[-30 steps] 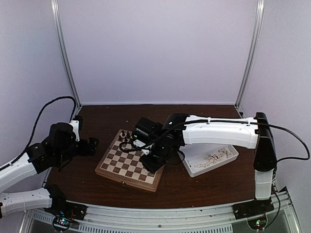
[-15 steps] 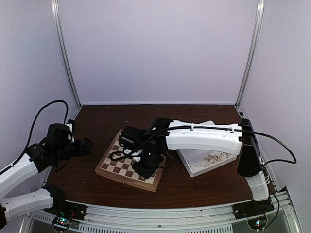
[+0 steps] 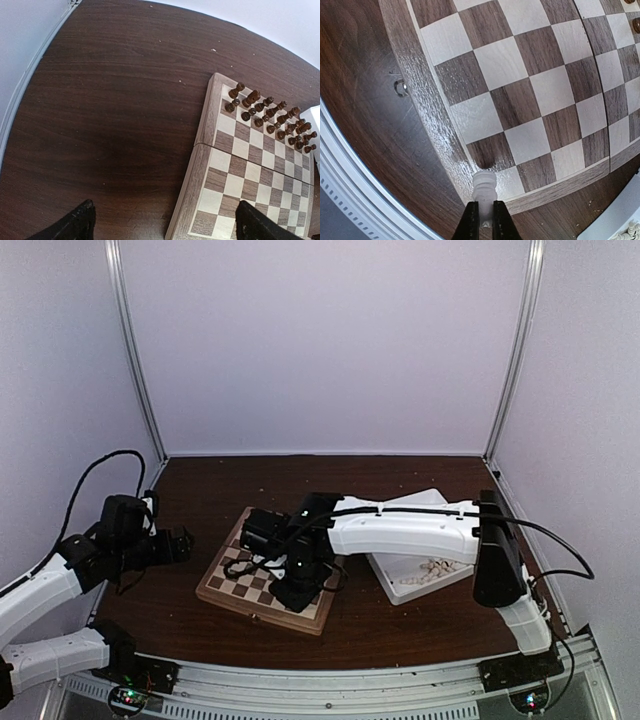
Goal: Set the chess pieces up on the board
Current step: Place the chess piece on the chessboard.
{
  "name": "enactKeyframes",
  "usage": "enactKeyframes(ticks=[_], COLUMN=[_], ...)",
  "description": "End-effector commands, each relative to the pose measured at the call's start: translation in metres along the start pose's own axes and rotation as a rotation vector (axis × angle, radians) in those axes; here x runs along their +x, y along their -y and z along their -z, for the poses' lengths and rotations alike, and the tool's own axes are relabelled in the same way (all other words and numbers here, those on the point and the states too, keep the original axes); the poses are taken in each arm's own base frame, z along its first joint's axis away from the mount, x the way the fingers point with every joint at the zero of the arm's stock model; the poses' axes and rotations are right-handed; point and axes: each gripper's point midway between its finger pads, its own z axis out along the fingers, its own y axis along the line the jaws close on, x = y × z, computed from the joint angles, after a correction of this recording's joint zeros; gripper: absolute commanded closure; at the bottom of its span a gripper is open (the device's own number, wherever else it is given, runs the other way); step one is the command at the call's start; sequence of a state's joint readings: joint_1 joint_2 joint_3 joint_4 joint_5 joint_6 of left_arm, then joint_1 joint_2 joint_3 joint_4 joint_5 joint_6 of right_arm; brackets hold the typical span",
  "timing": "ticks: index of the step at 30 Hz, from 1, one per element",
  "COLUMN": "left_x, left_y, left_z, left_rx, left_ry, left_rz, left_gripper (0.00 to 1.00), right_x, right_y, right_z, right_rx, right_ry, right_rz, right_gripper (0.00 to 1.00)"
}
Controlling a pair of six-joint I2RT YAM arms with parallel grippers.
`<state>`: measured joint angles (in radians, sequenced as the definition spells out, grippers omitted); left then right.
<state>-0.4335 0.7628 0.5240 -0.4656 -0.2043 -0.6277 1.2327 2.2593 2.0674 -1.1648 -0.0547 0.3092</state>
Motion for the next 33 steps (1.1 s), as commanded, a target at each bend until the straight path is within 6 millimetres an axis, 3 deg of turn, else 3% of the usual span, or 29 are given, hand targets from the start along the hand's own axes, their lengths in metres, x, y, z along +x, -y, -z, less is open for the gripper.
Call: enactKeyframes(ticks=[1,22,33], left_x=[-0.003,-0.003,-0.005], left_y=[0.002,0.004,0.005], left_z=[-0.001,-0.001,-0.001], left_rx=[0.017,0.033,0.032], left_ry=[0.023,0.025,0.026], left_rz=[0.014,0.001,-0.004], left_gripper=[0.02,0.02,0.02], right_x=[-0.009,-0.017,-0.021], right_y=[0.003,0.002,0.002], right_z=[-0.001,-0.015,-0.009], right_rx=[0.029,0.043,0.039], right_ry=[0.026,0.028,0.045], right_rz=[0.009,0.009,0.005], right_gripper=[1.0,0.99,0.83])
